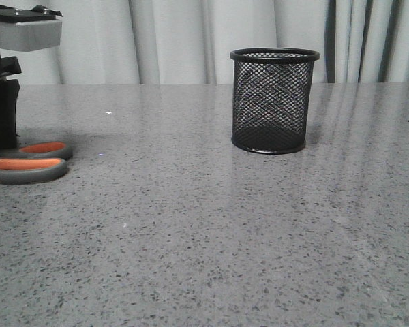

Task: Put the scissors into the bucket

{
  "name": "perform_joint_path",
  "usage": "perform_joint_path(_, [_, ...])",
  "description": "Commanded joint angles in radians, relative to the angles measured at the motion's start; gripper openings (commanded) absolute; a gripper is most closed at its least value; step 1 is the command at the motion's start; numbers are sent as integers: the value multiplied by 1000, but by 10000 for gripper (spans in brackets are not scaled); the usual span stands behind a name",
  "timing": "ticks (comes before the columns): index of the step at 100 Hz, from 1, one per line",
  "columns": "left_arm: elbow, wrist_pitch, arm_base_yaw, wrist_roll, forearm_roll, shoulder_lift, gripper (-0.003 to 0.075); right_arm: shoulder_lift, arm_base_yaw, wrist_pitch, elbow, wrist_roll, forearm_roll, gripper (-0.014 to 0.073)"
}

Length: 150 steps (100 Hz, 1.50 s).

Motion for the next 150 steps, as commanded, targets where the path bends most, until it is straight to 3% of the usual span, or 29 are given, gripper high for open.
perform_joint_path(1, [-2, 27, -11, -5, -15, -7, 335, 6, -5, -52, -32, -11, 5, 365])
perform_joint_path(26, [-2, 27, -11, -98, -30, -7, -22, 6, -5, -52, -32, -11, 5, 365])
perform_joint_path(48, [-7, 25, -13, -269, -30, -28, -21, 6, -5, -52, -32, -11, 5, 365])
perform_joint_path(73, [-109, 27, -21, -352, -30, -156, -21, 6, -5, -54, -32, -11, 5, 365])
perform_joint_path(101, [-221, 25, -105, -413, -21, -322, -21, 6, -5, -75, -32, -15, 79, 365])
perform_joint_path(115, [-251, 25, -170, -457, -21, -386, -21, 6, -5, -82, -32, -102, 233, 365])
perform_joint_path(150, [-303, 19, -387, -619, 31, -452, -21, 6, -5, -114, -32, -412, 764, 365])
